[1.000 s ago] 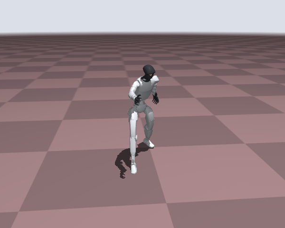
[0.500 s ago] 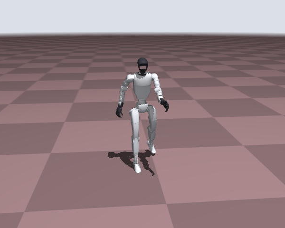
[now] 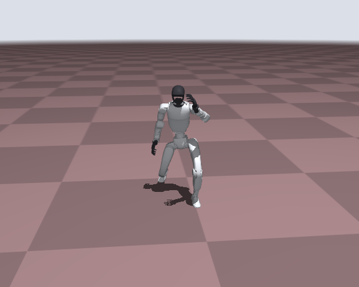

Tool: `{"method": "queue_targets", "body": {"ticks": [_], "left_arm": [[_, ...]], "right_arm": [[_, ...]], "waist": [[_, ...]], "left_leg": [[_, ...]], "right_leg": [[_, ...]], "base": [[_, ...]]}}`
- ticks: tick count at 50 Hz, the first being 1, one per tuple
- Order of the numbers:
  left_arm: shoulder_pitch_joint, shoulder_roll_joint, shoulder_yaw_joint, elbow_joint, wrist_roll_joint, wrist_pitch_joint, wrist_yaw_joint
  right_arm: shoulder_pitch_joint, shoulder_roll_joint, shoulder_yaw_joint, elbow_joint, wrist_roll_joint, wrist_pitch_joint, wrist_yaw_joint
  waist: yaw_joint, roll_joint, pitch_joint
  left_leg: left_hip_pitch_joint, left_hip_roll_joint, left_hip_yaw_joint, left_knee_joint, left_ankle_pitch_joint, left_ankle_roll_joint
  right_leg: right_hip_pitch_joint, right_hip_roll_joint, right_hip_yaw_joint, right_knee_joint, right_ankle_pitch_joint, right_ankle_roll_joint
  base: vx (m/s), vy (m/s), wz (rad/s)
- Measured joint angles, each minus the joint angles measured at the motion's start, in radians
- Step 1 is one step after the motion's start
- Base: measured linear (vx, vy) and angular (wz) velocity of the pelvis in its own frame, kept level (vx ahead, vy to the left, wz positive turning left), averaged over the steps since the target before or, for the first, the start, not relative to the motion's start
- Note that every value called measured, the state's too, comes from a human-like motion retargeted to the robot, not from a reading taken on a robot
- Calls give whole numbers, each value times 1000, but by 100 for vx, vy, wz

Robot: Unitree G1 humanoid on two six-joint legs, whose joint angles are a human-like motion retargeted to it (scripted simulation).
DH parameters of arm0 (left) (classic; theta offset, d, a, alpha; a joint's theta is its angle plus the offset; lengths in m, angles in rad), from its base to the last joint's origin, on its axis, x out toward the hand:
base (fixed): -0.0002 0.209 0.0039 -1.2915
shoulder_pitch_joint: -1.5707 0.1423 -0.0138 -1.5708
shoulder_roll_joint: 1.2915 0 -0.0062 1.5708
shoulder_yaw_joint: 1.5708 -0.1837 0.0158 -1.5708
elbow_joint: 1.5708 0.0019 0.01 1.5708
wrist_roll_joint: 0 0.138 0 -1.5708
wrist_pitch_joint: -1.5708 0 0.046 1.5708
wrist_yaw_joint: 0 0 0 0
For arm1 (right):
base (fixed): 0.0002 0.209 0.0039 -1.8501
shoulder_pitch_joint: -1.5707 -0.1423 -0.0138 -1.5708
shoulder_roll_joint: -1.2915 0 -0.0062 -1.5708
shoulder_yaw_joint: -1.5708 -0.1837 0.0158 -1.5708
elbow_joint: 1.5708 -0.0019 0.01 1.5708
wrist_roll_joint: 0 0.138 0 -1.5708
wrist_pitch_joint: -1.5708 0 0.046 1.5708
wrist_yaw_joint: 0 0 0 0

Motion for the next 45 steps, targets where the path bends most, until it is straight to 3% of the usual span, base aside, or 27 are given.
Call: {"method": "queue_targets", "body": {"ticks": [2,4,6,8,10,13,16,18,20,23,25,27,28,30,31,32,35,38,42,45], "left_arm": [[514,-131,189,-157,76,7,-50],[930,-260,278,-197,100,-32,-39],[1282,-353,329,-133,135,-25,-72],[1567,-431,373,11,172,16,-139],[1769,-496,411,217,206,72,-223],[1937,-554,483,579,184,138,-322],[1967,-575,495,977,114,184,-360],[1952,-570,494,1233,133,150,-331],[2007,-537,435,1292,151,117,-266],[2137,-492,419,1160,50,102,-300],[2170,-491,554,1144,59,125,-349],[2117,-513,636,1201,43,153,-384],[2072,-536,641,1211,24,158,-354],[1966,-609,612,1193,69,171,-331],[1932,-636,495,1095,-25,158,-283],[1896,-659,403,1014,-79,150,-257],[1805,-688,290,870,43,144,-291],[1776,-672,229,778,163,112,-267],[1789,-671,243,749,135,95,-222],[1811,-661,270,766,97,93,-183]], "right_arm": [[-152,-38,52,-98,-112,-26,55],[-320,-91,118,-204,-264,-59,-77],[-496,-156,153,-300,-321,-75,-142],[-654,-210,137,-394,-239,-119,-232],[-793,-289,143,-513,-106,-168,-369],[-1073,-430,258,-707,33,-247,-424],[-1469,-578,423,-840,-109,-188,-463],[-1692,-643,531,-921,-155,-185,-510],[-1898,-716,639,-950,-347,-55,-677],[-2011,-744,714,-1097,-171,-210,-631],[-2050,-780,696,-1169,-233,-225,-699],[-2045,-800,646,-1226,-392,-148,-668],[-2058,-834,649,-1214,-634,13,-616],[-2009,-894,603,-1258,-995,225,-496],[-1853,-856,479,-1410,-728,24,-561],[-1710,-829,375,-1517,-548,-116,-602],[-1300,-795,166,-1569,-507,-170,-575],[-850,-704,-13,-1576,-472,-215,-544],[-409,-591,-147,-1550,-489,-229,-554],[-216,-524,-217,-1527,-433,-242,-553]], "waist": [[29,42,-70],[108,61,-137],[184,86,-188],[257,143,-237],[297,171,-295],[263,172,-350],[171,151,-296],[112,139,-257],[64,132,-225],[16,167,-205],[-8,197,-173],[-29,290,-136],[-32,329,-116],[-58,384,-68],[-64,402,-42],[-67,416,-22],[-63,419,2],[-69,379,-29],[-71,325,-82],[-83,291,-80]], "left_leg": [[69,-32,-2,-128,37,-17],[201,-55,10,-366,103,-32],[399,-81,-10,-729,254,-80],[639,-66,-71,-1151,461,-160],[779,-69,-122,-1382,522,-190],[838,-82,-94,-1365,389,-172],[871,-125,-109,-1154,339,-162],[899,-133,-144,-993,292,-157],[934,-119,-214,-847,258,-160],[1033,-103,-365,-797,329,-190],[1162,-55,-432,-887,275,-190],[1206,132,-435,-915,36,-176],[1196,199,-380,-905,-69,-138],[1162,283,-235,-910,-186,-85],[1151,304,-169,-937,-201,-85],[1141,318,-123,-964,-210,-88],[1108,302,-162,-1021,-181,-128],[1082,245,-202,-1060,-129,-138],[1128,171,-207,-1165,-87,-124],[1163,137,-217,-1175,-108,-137]], "right_leg": [[34,44,4,-130,166,5],[19,88,62,-253,423,4],[-3,159,124,-364,695,5],[-23,279,183,-452,836,20],[-96,346,177,-491,834,61],[-275,358,9,-604,798,49],[-425,310,-132,-724,742,41],[-518,276,-186,-799,707,53],[-604,247,-222,-843,678,69],[-722,204,-253,-794,852,71],[-875,105,-286,-408,774,70],[-985,104,-382,-117,664,12],[-1021,112,-407,-69,669,17],[-1058,68,-445,-25,683,24],[-1062,63,-461,-58,708,20],[-1062,60,-474,-95,734,17],[-1010,70,-504,-263,826,33],[-916,71,-521,-475,926,68],[-803,82,-530,-727,1034,71],[-735,87,-528,-829,1029,71]], "base": [[33,5,45],[33,2,-21],[30,-2,-42],[27,-1,-38],[18,5,38],[2,-8,142],[-4,-13,229],[-3,-16,246],[2,-14,235],[5,0,219],[3,3,205],[-21,-16,127],[-36,1,94],[-41,16,112],[-44,19,99],[-44,19,62],[-35,19,50],[-23,24,56],[-18,23,25],[-17,20,-4]]}}
